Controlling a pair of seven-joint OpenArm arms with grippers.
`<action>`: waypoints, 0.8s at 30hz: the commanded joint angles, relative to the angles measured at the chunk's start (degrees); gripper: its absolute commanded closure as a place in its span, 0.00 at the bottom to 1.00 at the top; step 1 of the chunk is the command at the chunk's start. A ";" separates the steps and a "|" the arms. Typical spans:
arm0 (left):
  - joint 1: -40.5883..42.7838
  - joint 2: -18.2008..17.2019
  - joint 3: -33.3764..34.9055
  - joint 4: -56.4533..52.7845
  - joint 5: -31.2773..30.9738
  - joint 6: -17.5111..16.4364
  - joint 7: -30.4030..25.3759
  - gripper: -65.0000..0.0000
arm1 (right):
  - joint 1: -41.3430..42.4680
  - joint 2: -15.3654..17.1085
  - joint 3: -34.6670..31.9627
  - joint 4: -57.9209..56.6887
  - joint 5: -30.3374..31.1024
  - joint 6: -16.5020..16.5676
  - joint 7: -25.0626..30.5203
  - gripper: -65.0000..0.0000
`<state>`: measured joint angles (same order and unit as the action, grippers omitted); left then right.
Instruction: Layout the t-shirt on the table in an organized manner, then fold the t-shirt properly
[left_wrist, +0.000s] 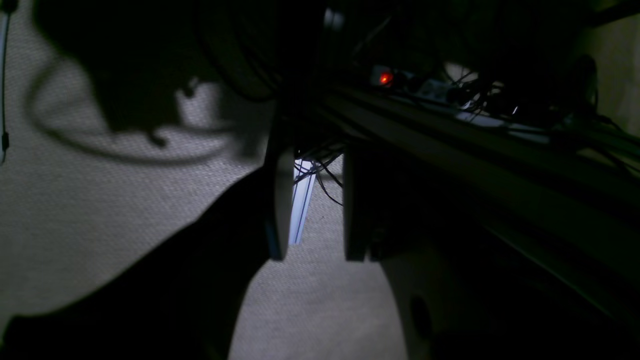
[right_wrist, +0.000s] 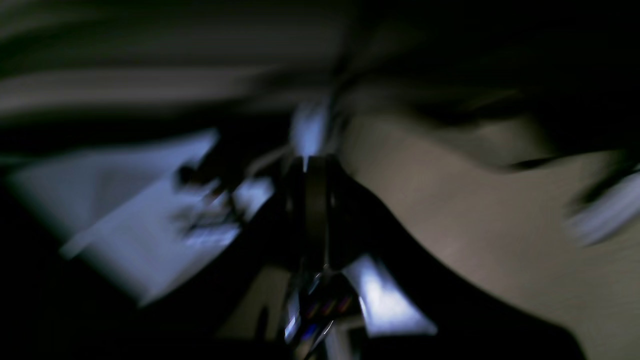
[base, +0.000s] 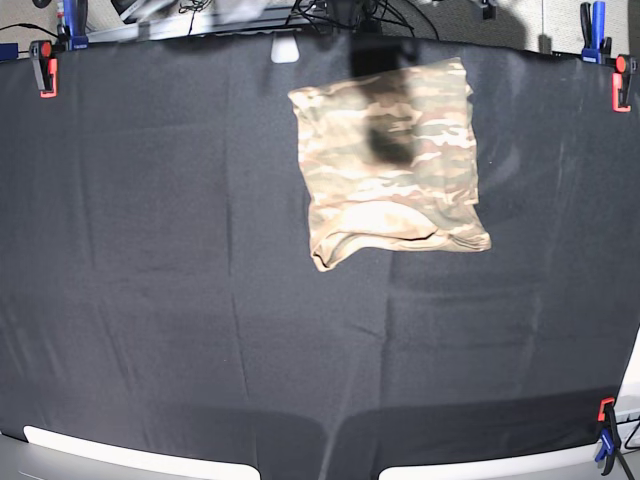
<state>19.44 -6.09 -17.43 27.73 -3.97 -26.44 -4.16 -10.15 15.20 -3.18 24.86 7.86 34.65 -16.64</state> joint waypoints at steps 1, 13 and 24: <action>0.59 -0.13 -0.11 0.22 0.42 -0.52 -0.37 0.76 | -0.33 -0.26 0.00 0.24 -0.39 -1.77 0.07 1.00; 1.40 1.51 -0.11 -0.02 5.49 2.91 -0.42 0.76 | -0.50 -0.26 0.00 0.20 -0.50 -2.19 1.25 1.00; 1.36 1.60 -0.11 -0.02 5.49 2.93 -1.92 0.76 | -0.66 -0.28 0.00 -0.50 -1.95 -2.21 1.25 1.00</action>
<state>20.29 -4.45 -17.43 27.53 1.76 -22.98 -5.78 -10.81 14.26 -3.27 24.18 5.76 34.63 -15.66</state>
